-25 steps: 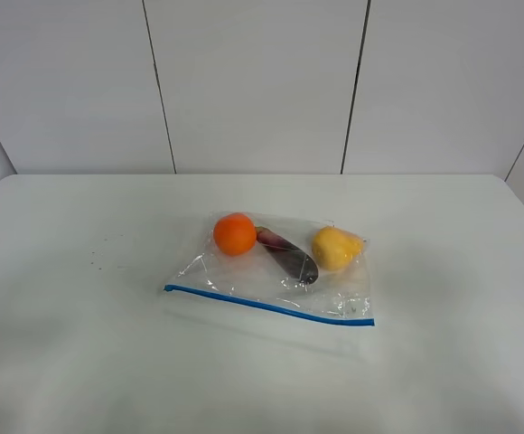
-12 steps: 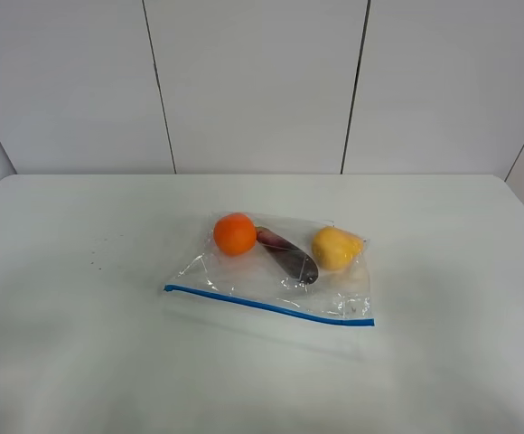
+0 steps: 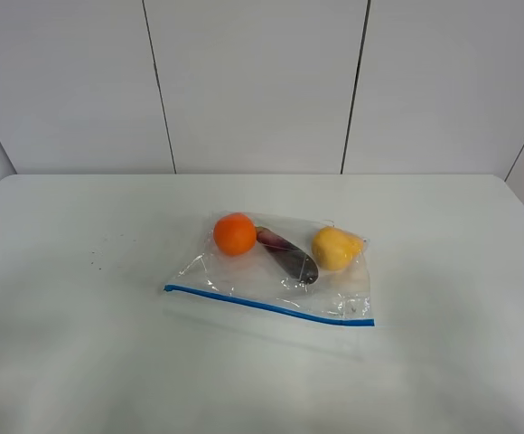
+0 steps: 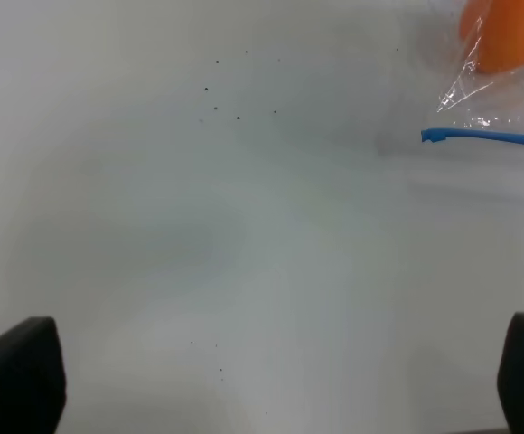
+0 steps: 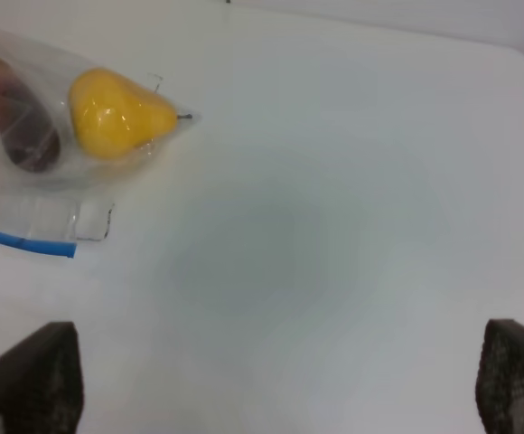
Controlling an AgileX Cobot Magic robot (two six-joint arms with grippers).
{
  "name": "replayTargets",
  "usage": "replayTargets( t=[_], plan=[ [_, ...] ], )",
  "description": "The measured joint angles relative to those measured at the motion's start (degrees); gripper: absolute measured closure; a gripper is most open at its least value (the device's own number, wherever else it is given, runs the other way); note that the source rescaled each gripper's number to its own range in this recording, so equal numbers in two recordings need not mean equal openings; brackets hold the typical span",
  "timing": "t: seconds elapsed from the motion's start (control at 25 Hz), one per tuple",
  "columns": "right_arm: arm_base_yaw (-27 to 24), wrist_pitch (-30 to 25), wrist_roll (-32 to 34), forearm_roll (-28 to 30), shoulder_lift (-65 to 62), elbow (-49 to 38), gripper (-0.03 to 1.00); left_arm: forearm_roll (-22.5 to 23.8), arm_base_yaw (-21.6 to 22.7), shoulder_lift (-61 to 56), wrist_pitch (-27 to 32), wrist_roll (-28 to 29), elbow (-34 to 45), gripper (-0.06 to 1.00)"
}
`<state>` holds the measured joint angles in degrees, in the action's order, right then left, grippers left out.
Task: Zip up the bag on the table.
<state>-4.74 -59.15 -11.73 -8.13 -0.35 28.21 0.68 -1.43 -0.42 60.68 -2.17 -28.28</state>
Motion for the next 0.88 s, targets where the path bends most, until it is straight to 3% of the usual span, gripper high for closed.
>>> replayTargets(
  t=[0.88],
  plan=[
    [0.00, 0.00, 0.39, 0.00, 0.00, -0.02, 0.00, -0.07, 0.00, 0.00, 0.00, 0.00, 0.00, -0.06]
  ],
)
